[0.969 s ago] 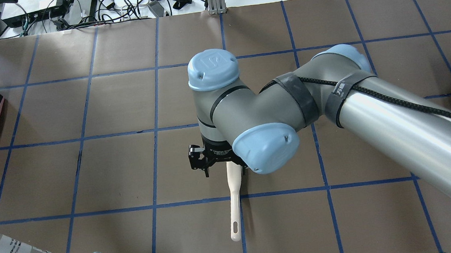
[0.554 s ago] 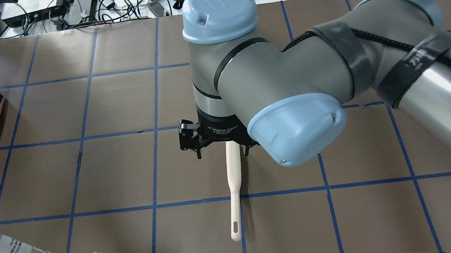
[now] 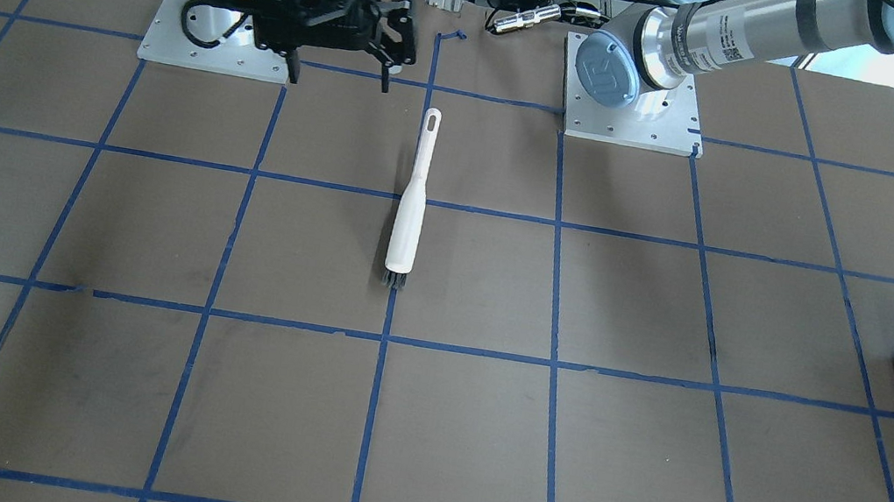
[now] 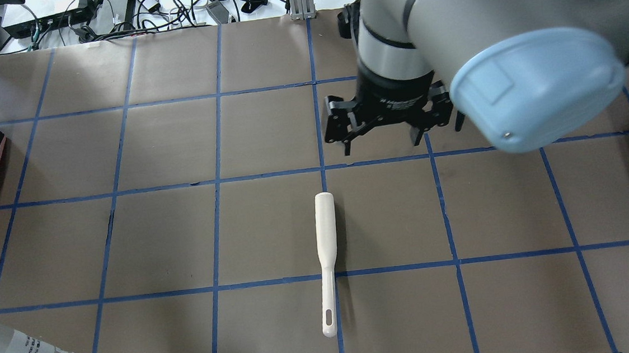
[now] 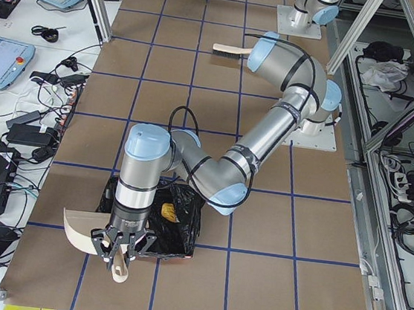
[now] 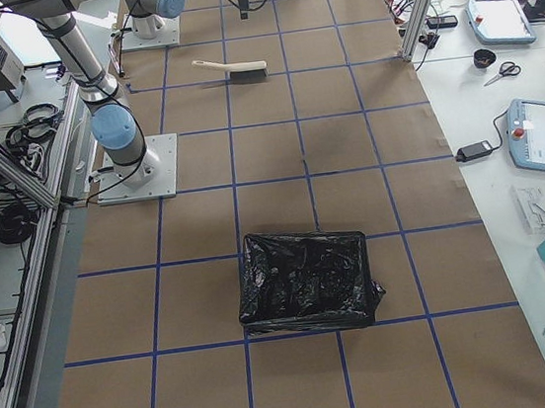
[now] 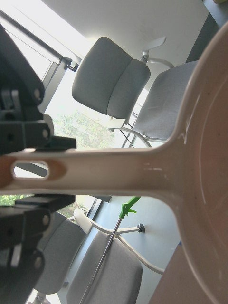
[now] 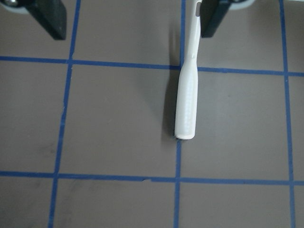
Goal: Sweep and dump trash in nearest bin
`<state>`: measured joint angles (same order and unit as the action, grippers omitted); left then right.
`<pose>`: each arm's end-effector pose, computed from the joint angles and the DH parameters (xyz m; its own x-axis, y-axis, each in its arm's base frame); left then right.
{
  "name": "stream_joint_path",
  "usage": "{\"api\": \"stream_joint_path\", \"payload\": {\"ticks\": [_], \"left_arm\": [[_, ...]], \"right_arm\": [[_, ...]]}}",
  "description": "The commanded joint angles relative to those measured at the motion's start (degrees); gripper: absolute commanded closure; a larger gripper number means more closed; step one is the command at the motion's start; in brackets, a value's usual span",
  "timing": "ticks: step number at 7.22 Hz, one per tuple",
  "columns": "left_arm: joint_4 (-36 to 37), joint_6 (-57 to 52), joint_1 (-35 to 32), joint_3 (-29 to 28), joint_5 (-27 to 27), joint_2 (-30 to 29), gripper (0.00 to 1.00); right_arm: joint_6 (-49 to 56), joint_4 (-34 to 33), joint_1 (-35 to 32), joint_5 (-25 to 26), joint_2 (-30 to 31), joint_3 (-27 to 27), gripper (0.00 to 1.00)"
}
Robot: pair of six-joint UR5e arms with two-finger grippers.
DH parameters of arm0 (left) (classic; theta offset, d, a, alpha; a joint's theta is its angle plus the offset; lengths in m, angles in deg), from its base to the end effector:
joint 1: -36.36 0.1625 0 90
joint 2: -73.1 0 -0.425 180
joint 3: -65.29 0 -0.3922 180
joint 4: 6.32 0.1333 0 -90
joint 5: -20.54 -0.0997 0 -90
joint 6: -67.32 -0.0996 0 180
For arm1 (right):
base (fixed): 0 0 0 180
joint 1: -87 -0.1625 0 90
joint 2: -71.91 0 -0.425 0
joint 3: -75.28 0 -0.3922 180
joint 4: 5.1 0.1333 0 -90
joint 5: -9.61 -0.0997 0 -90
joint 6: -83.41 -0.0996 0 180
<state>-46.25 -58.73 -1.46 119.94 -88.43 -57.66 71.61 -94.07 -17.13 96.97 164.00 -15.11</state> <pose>0.5741 -0.5734 0.4505 -0.2192 0.8747 -0.4322 0.6536 0.4606 0.6006 0.2503 -0.4293 0.5005 -0.9980 -0.0409 -0.0475 -0.0409 0.9992 -0.0020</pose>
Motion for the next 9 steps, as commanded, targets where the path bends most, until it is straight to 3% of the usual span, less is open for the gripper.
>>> {"api": "stream_joint_path", "payload": {"ticks": [1,3,7,9], "left_arm": [[6.6,-0.7,-0.3,6.9,-2.4,3.2,1.0],[6.2,-0.9,-0.4,7.0,-2.1,3.9,1.0],[3.5,0.6,-5.2,6.5,-1.7,8.4,1.0],[-3.2,6.1,-6.6,6.7,0.1,11.1,1.0]], "right_arm": [[12.8,0.4,11.6,0.4,1.5,0.0,0.0],[15.1,1.1,13.2,4.2,2.2,0.0,0.0],[15.3,1.2,12.9,3.4,3.3,-0.1,0.0],[15.4,1.2,12.9,3.6,3.2,-0.1,0.0]]}}
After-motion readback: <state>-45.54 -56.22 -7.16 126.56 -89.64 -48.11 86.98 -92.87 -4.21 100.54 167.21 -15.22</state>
